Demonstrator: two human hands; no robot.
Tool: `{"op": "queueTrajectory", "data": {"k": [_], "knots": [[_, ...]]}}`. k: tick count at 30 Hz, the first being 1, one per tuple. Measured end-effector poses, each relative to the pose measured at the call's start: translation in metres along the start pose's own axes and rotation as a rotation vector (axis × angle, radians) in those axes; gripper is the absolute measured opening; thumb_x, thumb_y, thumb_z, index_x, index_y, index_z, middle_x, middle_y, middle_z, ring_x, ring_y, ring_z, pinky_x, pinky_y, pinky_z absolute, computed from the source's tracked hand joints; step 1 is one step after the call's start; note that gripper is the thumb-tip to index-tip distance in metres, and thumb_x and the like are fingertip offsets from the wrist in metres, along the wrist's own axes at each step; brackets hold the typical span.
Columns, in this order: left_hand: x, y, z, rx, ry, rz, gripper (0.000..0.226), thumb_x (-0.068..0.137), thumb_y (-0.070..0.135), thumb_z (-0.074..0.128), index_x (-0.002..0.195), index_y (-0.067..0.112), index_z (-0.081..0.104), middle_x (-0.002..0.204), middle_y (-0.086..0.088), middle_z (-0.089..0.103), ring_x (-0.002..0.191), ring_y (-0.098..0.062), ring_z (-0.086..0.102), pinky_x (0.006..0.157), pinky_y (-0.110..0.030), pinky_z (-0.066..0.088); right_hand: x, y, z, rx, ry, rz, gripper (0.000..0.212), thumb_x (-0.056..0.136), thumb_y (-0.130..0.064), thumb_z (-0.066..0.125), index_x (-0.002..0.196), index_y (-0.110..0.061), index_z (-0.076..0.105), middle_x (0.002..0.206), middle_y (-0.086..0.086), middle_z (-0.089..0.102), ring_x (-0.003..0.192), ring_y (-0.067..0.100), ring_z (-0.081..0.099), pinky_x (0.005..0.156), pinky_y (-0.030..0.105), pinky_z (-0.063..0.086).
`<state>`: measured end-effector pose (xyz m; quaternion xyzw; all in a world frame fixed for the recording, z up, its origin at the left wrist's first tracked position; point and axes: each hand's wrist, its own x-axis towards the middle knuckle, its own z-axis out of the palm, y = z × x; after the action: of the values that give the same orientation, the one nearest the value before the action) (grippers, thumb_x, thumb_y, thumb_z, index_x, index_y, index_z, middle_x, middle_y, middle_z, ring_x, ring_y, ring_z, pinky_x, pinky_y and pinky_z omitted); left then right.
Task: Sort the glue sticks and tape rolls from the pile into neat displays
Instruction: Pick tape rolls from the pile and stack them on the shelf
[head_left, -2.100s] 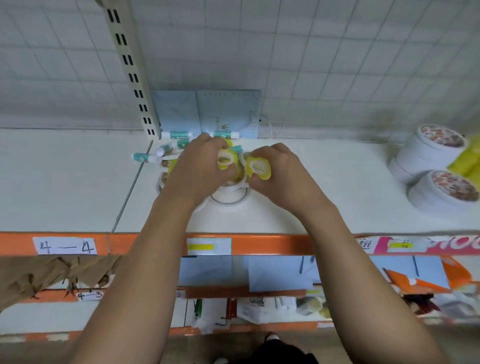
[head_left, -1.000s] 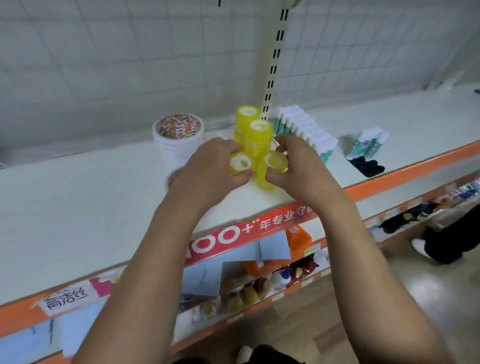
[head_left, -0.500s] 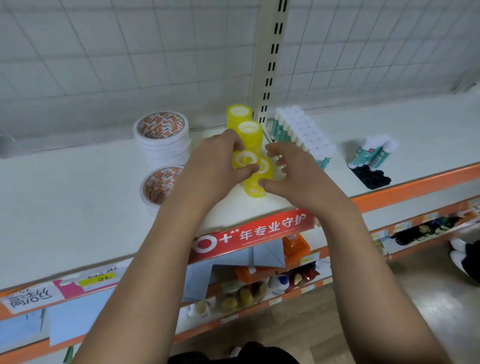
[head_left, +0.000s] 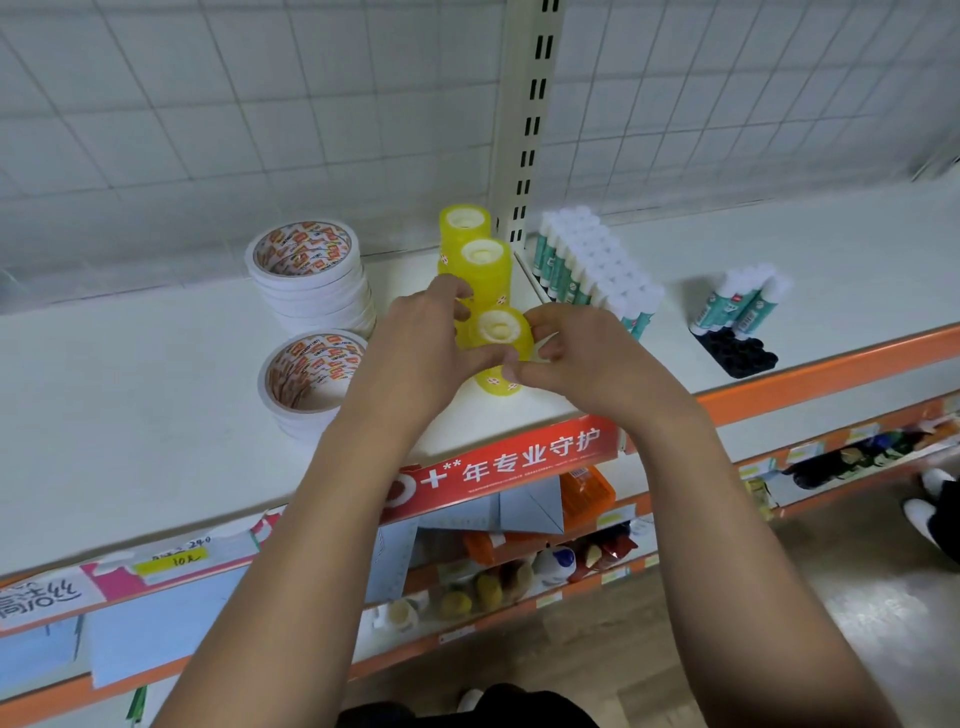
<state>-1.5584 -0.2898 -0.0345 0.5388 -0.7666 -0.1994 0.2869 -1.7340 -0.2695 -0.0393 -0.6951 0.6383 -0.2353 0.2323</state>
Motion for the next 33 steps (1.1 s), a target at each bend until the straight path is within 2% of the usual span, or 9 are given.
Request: {"op": "queueTrajectory", "data": {"k": [2, 4, 9, 17, 20, 23, 27, 30, 33], "knots": [[0.001, -0.003, -0.001, 0.032, -0.051, -0.011, 0.065, 0.071, 0.044, 0.081, 0.124, 0.012, 0.06, 0.11, -0.005, 0.069, 0.096, -0.023, 0.063, 0.086, -0.041, 0.051, 0.002, -0.001, -0.002, 0.002, -0.019, 0.017, 0.039, 0.078, -0.041, 0.078, 0.109, -0.021, 0.069, 0.098, -0.005, 0.067, 0.088, 0.01, 0.064, 0.074, 0.026, 0.051], [0.004, -0.004, -0.001, 0.075, -0.095, -0.001, 0.052, 0.076, 0.047, 0.076, 0.113, 0.012, 0.067, 0.103, -0.006, 0.071, 0.093, -0.025, 0.063, 0.083, -0.042, 0.051, 0.003, -0.003, -0.004, 0.019, -0.036, 0.035, 0.031, 0.076, -0.037, 0.08, 0.099, -0.019, 0.071, 0.09, -0.004, 0.069, 0.085, 0.01, 0.065, 0.075, 0.03, 0.054], [0.007, -0.001, 0.005, 0.125, -0.103, -0.026, 0.044, 0.078, 0.051, 0.072, 0.1, 0.013, 0.07, 0.094, -0.006, 0.07, 0.088, -0.025, 0.063, 0.078, -0.043, 0.051, 0.004, -0.005, -0.005, -0.014, -0.039, 0.035, 0.03, 0.075, -0.033, 0.082, 0.085, -0.007, 0.069, 0.086, 0.013, 0.07, 0.084, 0.026, 0.066, 0.074, 0.041, 0.052], [0.007, -0.001, 0.009, 0.142, -0.112, -0.039, 0.04, 0.08, 0.045, 0.072, 0.097, 0.009, 0.065, 0.09, -0.007, 0.068, 0.085, -0.026, 0.061, 0.075, -0.043, 0.051, 0.002, -0.01, 0.003, -0.162, -0.046, 0.018, 0.038, 0.081, -0.038, 0.074, 0.1, -0.007, 0.062, 0.097, 0.01, 0.065, 0.089, 0.023, 0.061, 0.078, 0.041, 0.052], [0.005, -0.001, 0.005, 0.122, -0.157, -0.036, 0.043, 0.081, 0.045, 0.072, 0.102, 0.008, 0.067, 0.095, -0.008, 0.068, 0.087, -0.025, 0.061, 0.077, -0.044, 0.051, -0.007, -0.011, 0.001, -0.119, -0.028, 0.032, 0.042, 0.08, -0.041, 0.075, 0.104, -0.009, 0.063, 0.101, 0.008, 0.064, 0.09, 0.022, 0.062, 0.08, 0.042, 0.052], [-0.002, -0.003, -0.003, 0.148, -0.2, -0.039, 0.054, 0.079, 0.045, 0.075, 0.112, 0.004, 0.064, 0.105, -0.01, 0.067, 0.092, -0.026, 0.062, 0.082, -0.045, 0.051, -0.021, -0.014, -0.005, -0.144, -0.021, 0.077, 0.05, 0.082, -0.036, 0.075, 0.119, -0.006, 0.061, 0.109, 0.007, 0.064, 0.098, 0.022, 0.062, 0.086, 0.042, 0.051], [-0.019, -0.007, -0.027, 0.189, -0.168, 0.017, 0.044, 0.083, 0.043, 0.071, 0.114, 0.014, 0.064, 0.107, -0.002, 0.067, 0.093, -0.021, 0.061, 0.079, -0.038, 0.051, -0.039, -0.028, -0.01, -0.248, -0.022, 0.053, 0.018, 0.087, -0.016, 0.062, 0.102, -0.012, 0.071, 0.098, 0.002, 0.07, 0.093, 0.017, 0.065, 0.084, 0.038, 0.054], [-0.037, -0.015, -0.054, 0.231, -0.106, 0.017, 0.024, 0.086, 0.044, 0.066, 0.102, 0.025, 0.065, 0.098, 0.008, 0.066, 0.088, -0.017, 0.06, 0.078, -0.038, 0.052, -0.042, -0.061, 0.0, -0.205, -0.05, -0.04, 0.014, 0.084, -0.017, 0.061, 0.093, -0.02, 0.071, 0.091, -0.005, 0.067, 0.086, 0.012, 0.063, 0.078, 0.031, 0.053], [-0.059, -0.038, -0.089, 0.256, -0.001, -0.043, 0.015, 0.087, 0.039, 0.063, 0.094, 0.026, 0.066, 0.092, 0.007, 0.066, 0.083, -0.02, 0.059, 0.074, -0.038, 0.051, -0.028, -0.104, 0.024, -0.166, -0.054, -0.171, 0.013, 0.082, -0.018, 0.062, 0.09, -0.024, 0.07, 0.083, -0.009, 0.065, 0.076, 0.009, 0.06, 0.068, 0.027, 0.05]]}}
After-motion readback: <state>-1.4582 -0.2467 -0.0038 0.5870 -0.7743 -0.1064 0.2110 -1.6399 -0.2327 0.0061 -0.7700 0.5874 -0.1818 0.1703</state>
